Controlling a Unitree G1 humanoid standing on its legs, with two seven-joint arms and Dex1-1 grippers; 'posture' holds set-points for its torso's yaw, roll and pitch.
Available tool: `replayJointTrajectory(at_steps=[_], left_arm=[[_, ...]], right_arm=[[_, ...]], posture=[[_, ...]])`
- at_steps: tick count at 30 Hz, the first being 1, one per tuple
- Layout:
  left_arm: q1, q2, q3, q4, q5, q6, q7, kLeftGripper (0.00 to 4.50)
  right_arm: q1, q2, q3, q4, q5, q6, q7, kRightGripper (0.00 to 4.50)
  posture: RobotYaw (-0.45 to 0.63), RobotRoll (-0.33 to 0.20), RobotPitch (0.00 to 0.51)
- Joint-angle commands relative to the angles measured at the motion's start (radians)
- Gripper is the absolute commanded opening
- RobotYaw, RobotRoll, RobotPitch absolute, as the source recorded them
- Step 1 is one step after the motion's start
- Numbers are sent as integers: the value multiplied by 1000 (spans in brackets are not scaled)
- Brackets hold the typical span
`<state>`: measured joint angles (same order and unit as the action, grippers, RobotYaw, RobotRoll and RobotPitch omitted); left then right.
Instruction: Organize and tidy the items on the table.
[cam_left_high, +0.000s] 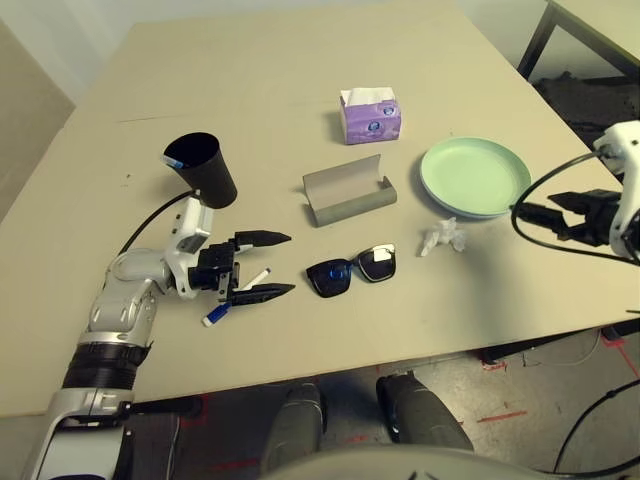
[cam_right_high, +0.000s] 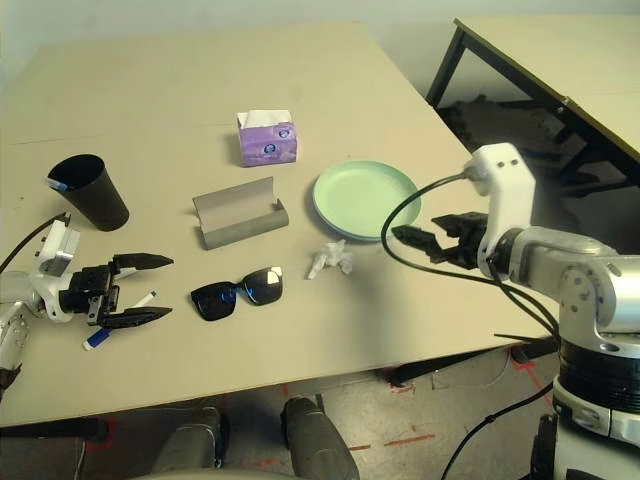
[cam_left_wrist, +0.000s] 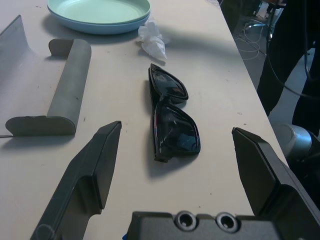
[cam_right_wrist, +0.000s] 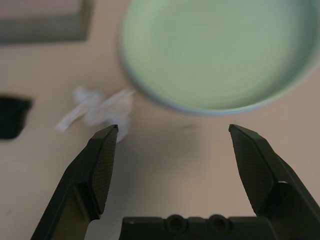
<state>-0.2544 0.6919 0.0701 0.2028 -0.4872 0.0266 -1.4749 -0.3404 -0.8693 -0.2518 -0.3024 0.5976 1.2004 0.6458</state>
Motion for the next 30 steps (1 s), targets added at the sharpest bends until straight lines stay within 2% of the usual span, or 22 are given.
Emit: replayJointTrajectory(at_steps=[1,13,26,28,30], left_arm=[[13,4,6,0,2,-1,5,4500],[22,10,14,-13,-3,0,18,4500],[28,12,25,-9,0,-8,26,4500],[30,12,28,-10,0,-10,26,4500],[31,12,32,-9,0,-11,26,4500]], right_arm=[[33,16,56,-47,14,-31,26,4473],[27,112,212,31,-93,-181,2,4473],[-40,235,294,158,-170,-254,-23,4473],[-46,250,279,167,-173,-238,-42,4085],[-50,252,275,174,-180,-234,-49,3484]], posture=[[-99,0,146],[-79,0,135],[-63,0,123],[-61,0,122],[-63,0,121]])
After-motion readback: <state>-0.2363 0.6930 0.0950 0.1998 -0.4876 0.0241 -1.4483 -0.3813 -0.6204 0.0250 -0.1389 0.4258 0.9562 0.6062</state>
